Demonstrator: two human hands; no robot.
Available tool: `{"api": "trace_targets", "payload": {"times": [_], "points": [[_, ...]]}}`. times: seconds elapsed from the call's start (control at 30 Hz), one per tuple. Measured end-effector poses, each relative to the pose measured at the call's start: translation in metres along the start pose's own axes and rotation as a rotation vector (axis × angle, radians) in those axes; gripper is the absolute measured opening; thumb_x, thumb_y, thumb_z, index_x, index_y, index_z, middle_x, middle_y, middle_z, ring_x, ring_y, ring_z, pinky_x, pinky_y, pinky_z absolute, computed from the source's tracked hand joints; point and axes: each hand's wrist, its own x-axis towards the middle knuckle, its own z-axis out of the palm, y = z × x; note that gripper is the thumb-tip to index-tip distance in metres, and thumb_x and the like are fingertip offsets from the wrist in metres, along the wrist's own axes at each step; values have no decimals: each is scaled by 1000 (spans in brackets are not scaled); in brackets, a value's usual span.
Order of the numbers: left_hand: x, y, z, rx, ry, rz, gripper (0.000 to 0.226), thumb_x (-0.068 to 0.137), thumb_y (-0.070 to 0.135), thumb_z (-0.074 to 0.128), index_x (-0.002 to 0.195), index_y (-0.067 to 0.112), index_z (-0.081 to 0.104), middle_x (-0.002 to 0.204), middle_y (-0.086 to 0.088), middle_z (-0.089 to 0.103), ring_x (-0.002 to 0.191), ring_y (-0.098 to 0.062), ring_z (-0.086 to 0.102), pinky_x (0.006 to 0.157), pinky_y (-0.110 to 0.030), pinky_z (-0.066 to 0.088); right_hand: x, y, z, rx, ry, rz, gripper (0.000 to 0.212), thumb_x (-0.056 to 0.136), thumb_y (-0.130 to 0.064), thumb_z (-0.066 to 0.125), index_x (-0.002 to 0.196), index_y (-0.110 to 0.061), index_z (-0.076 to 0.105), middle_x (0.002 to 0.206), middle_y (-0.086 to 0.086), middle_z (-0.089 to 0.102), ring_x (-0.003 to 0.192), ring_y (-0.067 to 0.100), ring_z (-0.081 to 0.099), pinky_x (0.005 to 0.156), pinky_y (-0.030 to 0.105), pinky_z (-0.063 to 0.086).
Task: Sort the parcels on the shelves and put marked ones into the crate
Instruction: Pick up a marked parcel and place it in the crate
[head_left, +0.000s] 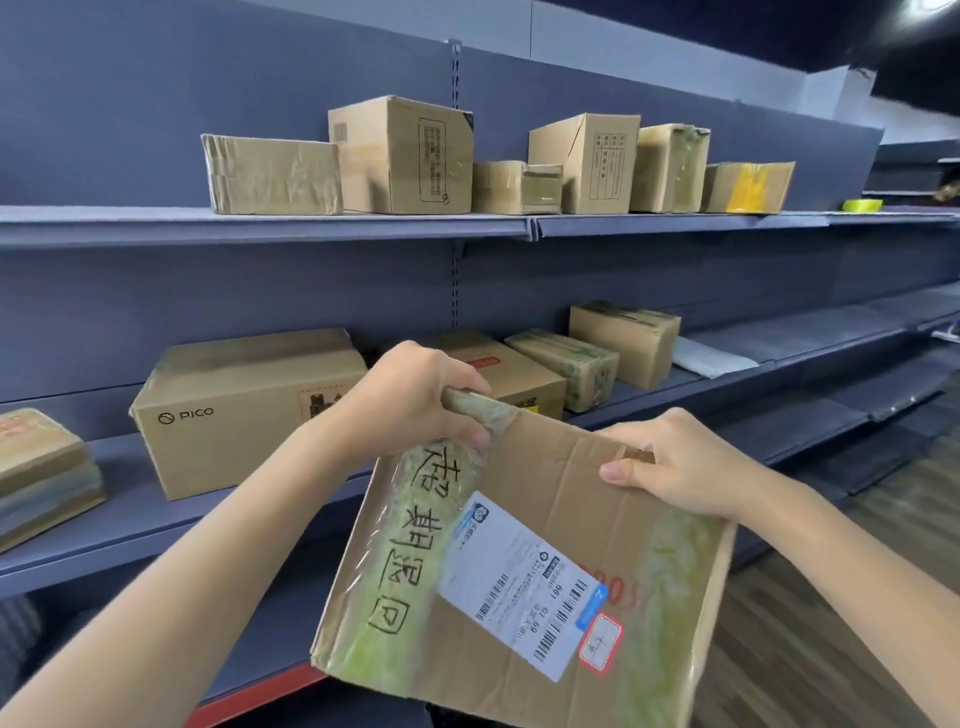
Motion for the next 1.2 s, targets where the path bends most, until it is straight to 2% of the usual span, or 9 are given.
{"api": "trace_targets", "payload": {"times": [0.13,0.23,0.3,0.43,0.53,0.7,0.87,1.07,1.2], "points": [[7,1,15,63,109,-48,27,62,34,82,86,24,75,75,7,70,74,-12,60,70,-26,44,15,33,-12,-137,225,-142,26,88,-15,58,112,-18,67,107,-6,69,98,-9,54,81,1,37],[9,5,22,97,263,-132,26,62,25,83,87,19,76,75,9,64,75,-14,56,72,-26,41,14,78,-14,-23,398,-10,45,84,-25,63,127,-20,55,124,-10,56,113,-1,46,94,11,32],[9,6,24,92,402,-249,23,62,21,83,83,19,75,73,4,65,72,-18,58,71,-30,45,7,111,-8,332,443,166,57,81,-27,66,134,-22,46,132,-12,49,118,3,46,98,20,35],[5,15,41,-100,720,-499,23,62,22,84,71,39,70,63,19,67,60,-2,59,61,-22,50,-3,152,25,898,286,333,57,75,-28,68,128,-24,49,132,-6,53,104,-3,55,84,14,40],[5,33,69,-201,921,-635,28,64,25,82,66,47,65,60,31,63,53,10,54,56,-8,46,7,153,56,1167,56,331,41,71,-38,60,111,-30,55,118,-8,61,110,6,57,96,30,43],[-11,59,133,-382,1219,-819,21,68,22,80,67,41,70,59,21,66,56,-1,57,62,-20,50,23,138,68,1579,-25,265,41,75,-42,53,107,-19,64,101,1,71,91,14,67,75,28,55],[-36,69,194,-377,1077,-971,16,72,27,76,73,37,64,70,16,69,62,2,62,60,-25,50,17,160,85,1392,37,323,22,85,-16,57,106,-22,60,97,-4,73,89,14,68,79,35,52],[-74,67,276,-626,782,-1179,31,79,23,72,105,36,60,94,1,63,76,-19,60,70,-31,48,-6,202,132,1235,85,422,21,84,-8,59,99,-22,65,91,-8,74,82,6,68,65,15,52],[-104,68,332,-753,621,-1307,32,84,16,65,111,31,56,86,8,66,67,-13,58,60,-25,46,-32,235,179,1145,62,598,20,83,-7,61,97,-21,67,91,-6,73,81,7,67,68,17,51]]}}
